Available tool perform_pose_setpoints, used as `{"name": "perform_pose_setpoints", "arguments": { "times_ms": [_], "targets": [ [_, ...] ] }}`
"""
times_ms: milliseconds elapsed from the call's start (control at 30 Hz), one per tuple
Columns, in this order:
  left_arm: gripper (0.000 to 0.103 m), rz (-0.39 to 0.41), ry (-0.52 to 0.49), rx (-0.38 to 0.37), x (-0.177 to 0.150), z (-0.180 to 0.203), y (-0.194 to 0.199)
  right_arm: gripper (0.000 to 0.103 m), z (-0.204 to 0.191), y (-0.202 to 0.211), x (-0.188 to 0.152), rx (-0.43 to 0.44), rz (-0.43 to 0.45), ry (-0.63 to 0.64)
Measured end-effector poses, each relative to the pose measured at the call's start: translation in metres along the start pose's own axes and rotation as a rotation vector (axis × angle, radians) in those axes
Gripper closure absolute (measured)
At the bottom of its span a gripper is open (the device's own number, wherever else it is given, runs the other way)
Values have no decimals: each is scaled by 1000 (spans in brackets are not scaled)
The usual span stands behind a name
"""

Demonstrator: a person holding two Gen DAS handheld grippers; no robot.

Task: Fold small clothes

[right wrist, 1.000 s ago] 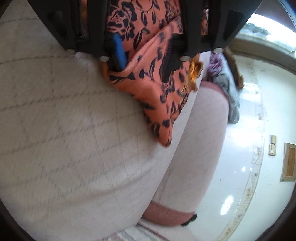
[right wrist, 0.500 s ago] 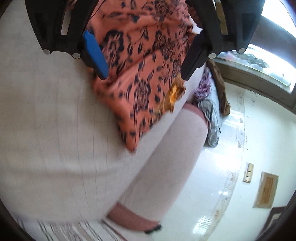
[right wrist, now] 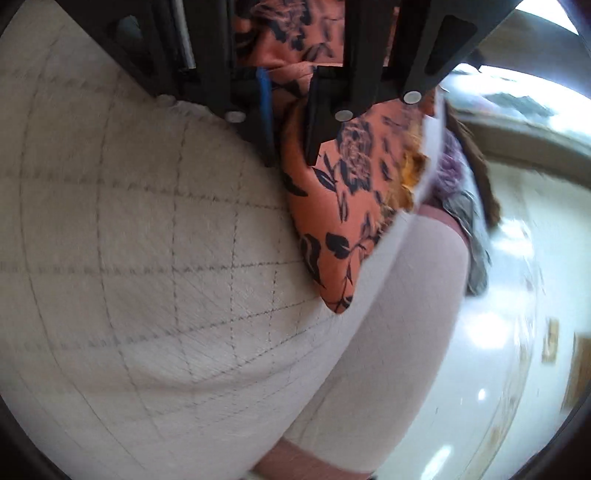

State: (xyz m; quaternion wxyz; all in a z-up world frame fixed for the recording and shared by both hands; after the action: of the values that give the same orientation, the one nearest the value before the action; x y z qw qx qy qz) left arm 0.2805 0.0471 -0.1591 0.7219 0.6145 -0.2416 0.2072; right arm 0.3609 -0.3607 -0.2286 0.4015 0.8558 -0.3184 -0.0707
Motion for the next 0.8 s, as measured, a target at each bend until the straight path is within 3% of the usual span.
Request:
{"name": "perform_pose_setpoints", "arguments": {
  "times_ms": [67,100,133,167,200,233,267,300,333,400,467,500,533,600,700,800],
  "targets": [
    [47,3,3,-6,-2,0,0,73,-12,8,4,-58,49,39],
    [47,4,5,-7,-2,0,1,57,-21,9,7,-60,67,66],
    [47,5,5,-7,-2,0,1,21,-30,8,10,-48,72,88],
    [47,6,5,-8,-3,0,1,9,-41,2,15,-34,68,110],
    [47,6,7,-10,-3,1,1,10,-48,-6,19,-63,68,142],
    [47,4,12,-18,-3,0,1,26,-53,-11,20,-102,56,181],
    [47,0,17,-29,-3,-1,3,45,-54,-23,23,-208,44,233],
    [47,-9,21,-38,-2,-4,4,74,-48,-22,28,-256,55,198],
    [47,-15,43,-55,0,-7,11,78,-37,-17,32,-209,59,108],
    [47,34,114,-114,3,-18,37,72,-25,5,29,-222,125,16],
    [43,150,182,-156,2,-43,80,69,-30,32,15,-261,225,60],
    [35,181,210,-154,0,-57,93,48,-36,45,2,-237,252,103],
    [32,220,267,-139,-3,-79,108,12,-37,54,-12,-219,262,128],
    [30,279,436,-125,-15,-137,129,8,-44,74,-54,-165,292,200],
    [31,292,760,-140,-39,-234,129,8,-57,83,-109,-138,286,337],
    [34,282,1019,-233,-58,-306,108,8,-59,75,-147,-150,265,433]
  ]
}}
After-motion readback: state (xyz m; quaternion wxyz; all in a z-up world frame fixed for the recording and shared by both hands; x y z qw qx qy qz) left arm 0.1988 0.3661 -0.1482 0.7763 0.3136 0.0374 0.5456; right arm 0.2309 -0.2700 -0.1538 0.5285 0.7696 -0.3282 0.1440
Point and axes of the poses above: each gripper's, at about its wrist camera, not at the fingertips, and y roughly against the way its jaws point, z to its right, x to its top, the point moved 3 cm from there along -y, roughly the way its jaws point, and after that the axes turned 10 degrees about -x, right-handed, at the moved point
